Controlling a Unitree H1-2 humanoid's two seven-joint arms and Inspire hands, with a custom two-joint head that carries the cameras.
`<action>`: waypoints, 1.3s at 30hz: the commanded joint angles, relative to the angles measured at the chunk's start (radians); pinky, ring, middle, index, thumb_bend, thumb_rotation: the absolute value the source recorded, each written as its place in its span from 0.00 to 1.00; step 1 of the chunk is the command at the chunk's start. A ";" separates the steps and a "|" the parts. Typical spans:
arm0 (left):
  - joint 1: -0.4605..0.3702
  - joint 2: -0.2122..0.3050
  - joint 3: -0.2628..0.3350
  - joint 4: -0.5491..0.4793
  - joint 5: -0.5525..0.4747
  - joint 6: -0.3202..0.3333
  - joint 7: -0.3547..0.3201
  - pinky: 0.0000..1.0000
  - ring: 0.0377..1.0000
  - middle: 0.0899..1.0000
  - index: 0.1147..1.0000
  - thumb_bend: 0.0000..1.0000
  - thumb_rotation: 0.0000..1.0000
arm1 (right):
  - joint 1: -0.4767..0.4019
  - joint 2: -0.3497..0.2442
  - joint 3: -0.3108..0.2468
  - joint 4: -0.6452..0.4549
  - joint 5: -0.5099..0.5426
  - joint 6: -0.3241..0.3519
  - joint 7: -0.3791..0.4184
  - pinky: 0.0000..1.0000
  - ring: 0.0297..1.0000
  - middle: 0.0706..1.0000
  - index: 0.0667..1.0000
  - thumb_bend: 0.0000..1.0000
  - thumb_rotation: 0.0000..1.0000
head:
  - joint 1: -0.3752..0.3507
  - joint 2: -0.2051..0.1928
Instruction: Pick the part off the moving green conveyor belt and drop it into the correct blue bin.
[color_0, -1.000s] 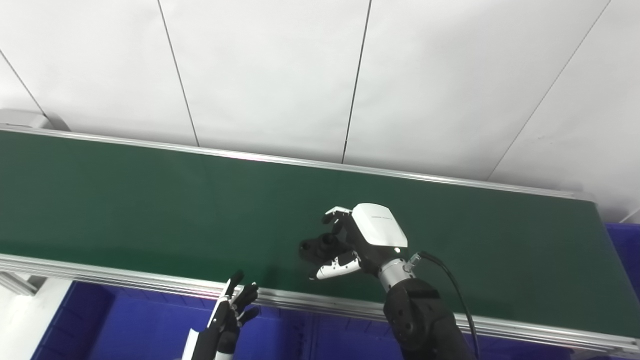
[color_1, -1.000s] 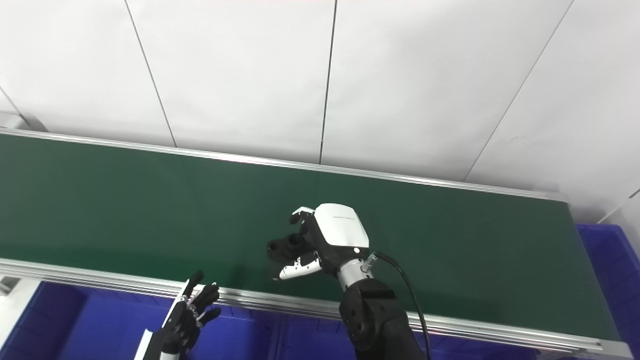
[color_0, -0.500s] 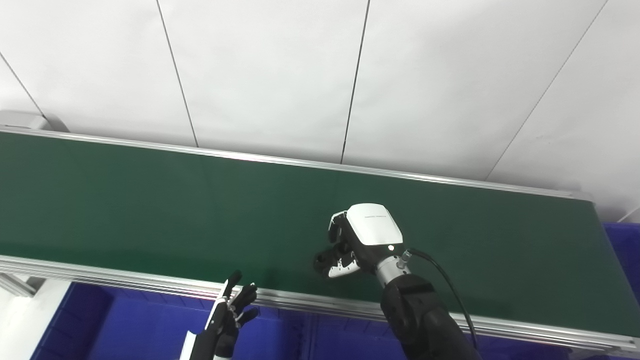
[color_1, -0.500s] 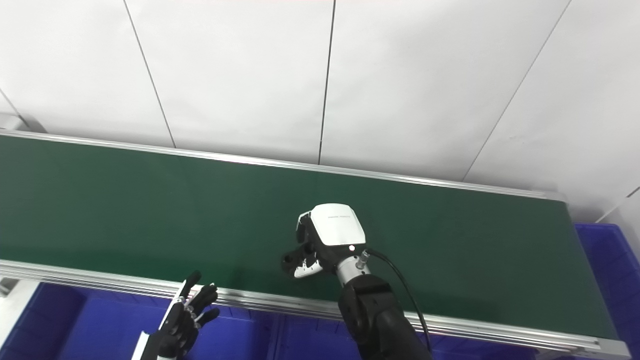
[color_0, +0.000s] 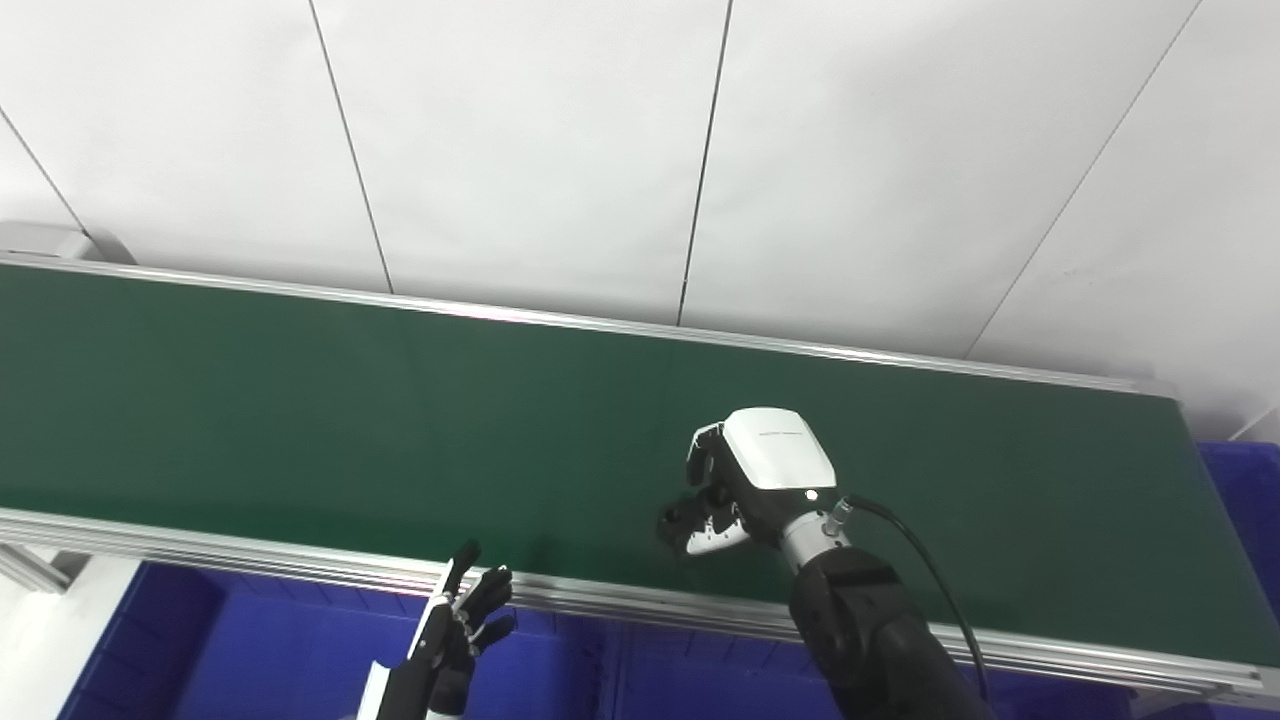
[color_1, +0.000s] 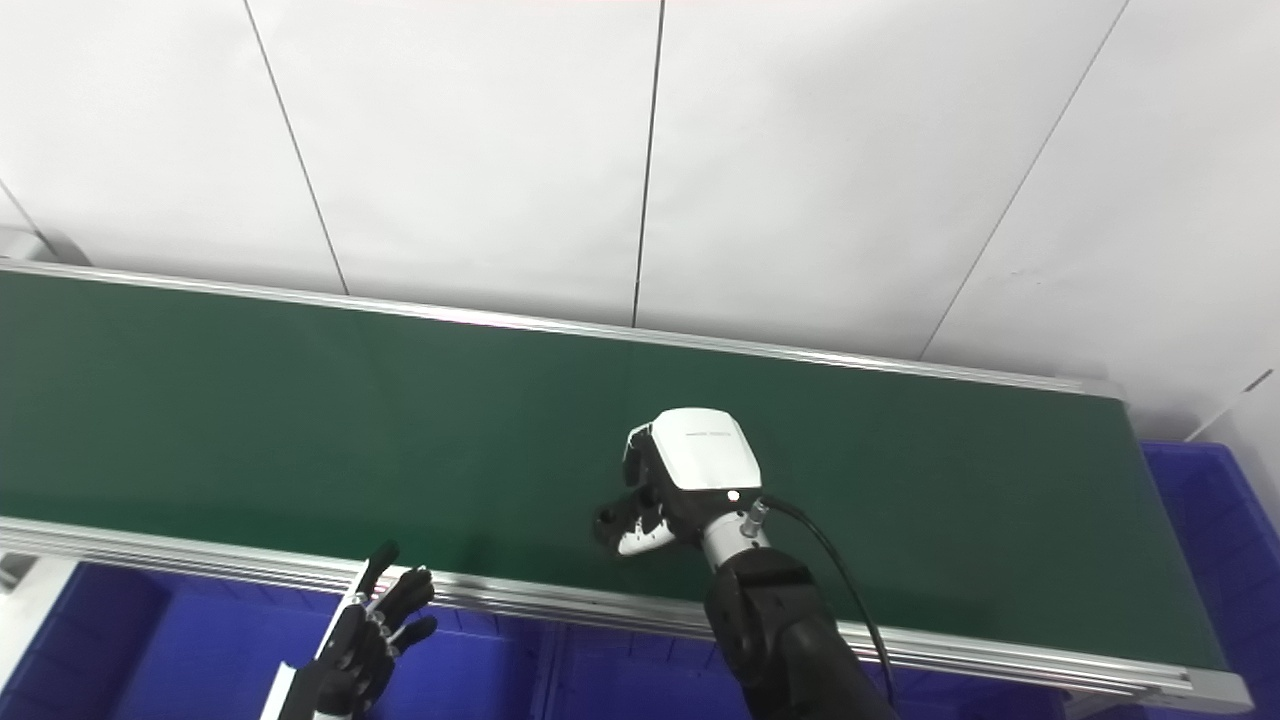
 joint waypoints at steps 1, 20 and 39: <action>-0.003 -0.002 -0.001 -0.034 0.006 -0.012 -0.004 0.83 0.88 0.87 0.96 0.90 0.99 | 0.021 0.013 0.036 -0.008 0.017 0.017 0.080 0.20 0.25 0.31 0.45 0.51 0.14 | -0.003 0.002; -0.032 0.053 0.068 -0.056 -0.071 0.015 -0.029 0.87 0.91 0.90 1.00 0.90 1.00 | 0.003 0.063 0.041 -0.474 -0.107 -0.004 0.312 0.20 0.25 0.32 0.45 0.50 0.15 | -0.173 0.031; -0.088 0.107 0.168 -0.118 -0.170 0.150 -0.059 0.90 0.93 0.91 1.00 0.80 1.00 | 0.199 0.185 -0.018 -0.836 -0.274 -0.091 0.619 0.20 0.25 0.32 0.45 0.51 0.13 | -0.442 0.159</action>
